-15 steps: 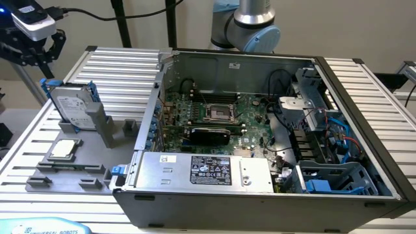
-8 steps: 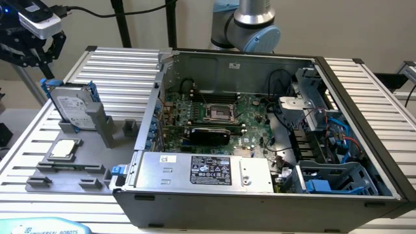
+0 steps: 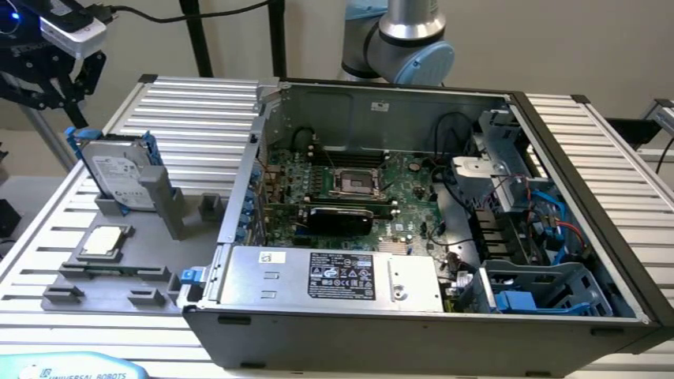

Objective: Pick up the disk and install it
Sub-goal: 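Pick up the disk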

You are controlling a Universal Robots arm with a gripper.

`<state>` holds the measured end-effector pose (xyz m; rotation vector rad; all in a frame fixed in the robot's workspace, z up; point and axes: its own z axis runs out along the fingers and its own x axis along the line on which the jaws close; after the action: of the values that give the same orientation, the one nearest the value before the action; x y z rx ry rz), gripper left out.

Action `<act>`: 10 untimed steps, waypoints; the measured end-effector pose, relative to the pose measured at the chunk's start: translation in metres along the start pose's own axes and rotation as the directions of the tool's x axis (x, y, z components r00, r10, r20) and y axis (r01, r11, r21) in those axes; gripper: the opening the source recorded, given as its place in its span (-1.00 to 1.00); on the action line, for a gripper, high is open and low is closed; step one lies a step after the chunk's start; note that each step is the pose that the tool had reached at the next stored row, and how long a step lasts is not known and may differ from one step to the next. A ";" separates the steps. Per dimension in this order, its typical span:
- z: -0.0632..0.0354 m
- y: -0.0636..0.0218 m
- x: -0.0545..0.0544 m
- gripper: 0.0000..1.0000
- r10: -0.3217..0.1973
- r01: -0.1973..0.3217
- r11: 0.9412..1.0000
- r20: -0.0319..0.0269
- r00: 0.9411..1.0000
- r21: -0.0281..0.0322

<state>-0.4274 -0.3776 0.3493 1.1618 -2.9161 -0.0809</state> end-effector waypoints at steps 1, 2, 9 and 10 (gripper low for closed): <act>0.0000 0.0000 0.000 -0.79 -0.017 0.017 1.000 -0.001 1.000 0.000; 0.0000 0.0000 0.000 -0.79 -0.034 0.034 0.999 -0.002 0.999 -0.001; 0.0000 0.0000 0.000 -0.79 -0.145 0.145 0.989 -0.007 0.989 -0.003; 0.0000 0.0000 0.000 -0.79 -0.160 0.160 0.987 -0.007 0.987 -0.003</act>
<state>-0.4274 -0.3776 0.3493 1.3908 -2.8095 -0.0804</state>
